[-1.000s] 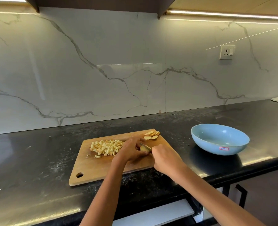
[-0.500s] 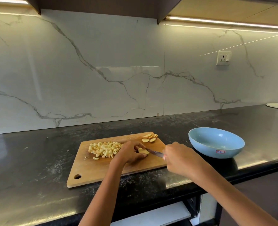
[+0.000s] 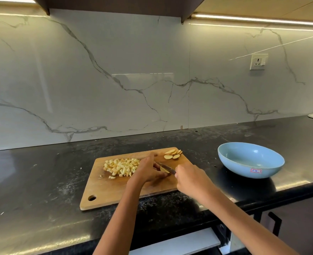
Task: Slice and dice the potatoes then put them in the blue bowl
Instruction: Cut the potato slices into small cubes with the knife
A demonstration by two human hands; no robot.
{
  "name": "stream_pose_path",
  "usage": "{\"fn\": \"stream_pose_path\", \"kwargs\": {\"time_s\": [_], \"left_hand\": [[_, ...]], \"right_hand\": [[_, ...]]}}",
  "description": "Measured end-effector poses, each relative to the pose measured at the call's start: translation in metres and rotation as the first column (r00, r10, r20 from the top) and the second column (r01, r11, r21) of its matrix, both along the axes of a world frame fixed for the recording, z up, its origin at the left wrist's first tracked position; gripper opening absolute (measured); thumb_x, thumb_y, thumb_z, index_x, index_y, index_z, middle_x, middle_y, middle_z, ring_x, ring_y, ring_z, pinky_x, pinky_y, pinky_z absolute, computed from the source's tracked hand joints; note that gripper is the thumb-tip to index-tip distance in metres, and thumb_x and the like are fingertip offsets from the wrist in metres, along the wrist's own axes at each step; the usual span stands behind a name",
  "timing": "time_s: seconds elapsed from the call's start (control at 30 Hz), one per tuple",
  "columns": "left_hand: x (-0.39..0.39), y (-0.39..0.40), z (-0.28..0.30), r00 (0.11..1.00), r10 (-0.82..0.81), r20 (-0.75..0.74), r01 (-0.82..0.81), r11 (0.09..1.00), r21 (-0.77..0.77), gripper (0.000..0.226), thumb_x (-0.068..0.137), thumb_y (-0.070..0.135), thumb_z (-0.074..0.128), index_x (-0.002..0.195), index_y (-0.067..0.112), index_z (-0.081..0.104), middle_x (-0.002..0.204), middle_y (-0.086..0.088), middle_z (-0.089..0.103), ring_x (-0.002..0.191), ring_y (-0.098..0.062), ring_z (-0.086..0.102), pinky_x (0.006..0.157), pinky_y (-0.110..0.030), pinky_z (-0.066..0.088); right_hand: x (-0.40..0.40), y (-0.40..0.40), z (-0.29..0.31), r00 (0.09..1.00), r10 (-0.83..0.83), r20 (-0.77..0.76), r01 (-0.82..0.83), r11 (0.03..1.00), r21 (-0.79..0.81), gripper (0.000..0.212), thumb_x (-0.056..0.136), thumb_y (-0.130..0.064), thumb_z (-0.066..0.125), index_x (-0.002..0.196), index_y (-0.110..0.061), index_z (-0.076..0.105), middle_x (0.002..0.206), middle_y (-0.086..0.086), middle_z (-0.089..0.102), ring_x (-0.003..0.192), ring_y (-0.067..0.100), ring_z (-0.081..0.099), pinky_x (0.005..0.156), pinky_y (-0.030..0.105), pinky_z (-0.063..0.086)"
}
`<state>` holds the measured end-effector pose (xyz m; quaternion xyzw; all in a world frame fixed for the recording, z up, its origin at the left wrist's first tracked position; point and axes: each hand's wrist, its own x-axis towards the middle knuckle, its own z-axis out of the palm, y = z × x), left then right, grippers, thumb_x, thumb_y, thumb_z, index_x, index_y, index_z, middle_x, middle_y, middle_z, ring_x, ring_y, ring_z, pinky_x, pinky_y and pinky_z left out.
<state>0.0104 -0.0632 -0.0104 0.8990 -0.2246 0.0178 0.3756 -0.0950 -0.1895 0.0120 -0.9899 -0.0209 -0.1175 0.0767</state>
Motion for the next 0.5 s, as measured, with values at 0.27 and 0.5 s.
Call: {"fn": "stream_pose_path", "kwargs": {"time_s": [0.27, 0.5], "left_hand": [[0.000, 0.001, -0.002, 0.999, 0.001, 0.032, -0.001, 1.000, -0.007, 0.075, 0.074, 0.018, 0.077, 0.136, 0.011, 0.036, 0.091, 0.001, 0.057, 0.093, -0.015, 0.057, 0.093, -0.030, 0.047], [-0.003, 0.001, 0.000, 0.995, -0.065, 0.076, 0.060, 0.996, 0.067, 0.046, 0.079, 0.017, 0.072, 0.121, 0.016, 0.055, 0.111, -0.002, 0.060, 0.094, -0.009, 0.054, 0.089, -0.023, 0.047]], "right_hand": [[0.001, 0.012, -0.004, 0.999, 0.028, 0.037, -0.022, 0.990, -0.141, 0.022, 0.096, -0.006, 0.042, 0.107, -0.007, 0.060, 0.104, 0.009, 0.063, 0.093, 0.022, 0.062, 0.064, 0.025, 0.039], [-0.001, 0.007, -0.004, 0.999, 0.036, -0.029, -0.039, 0.992, -0.117, 0.020, 0.094, -0.007, 0.047, 0.110, -0.006, 0.059, 0.109, 0.012, 0.061, 0.097, 0.024, 0.061, 0.069, 0.027, 0.042]]}}
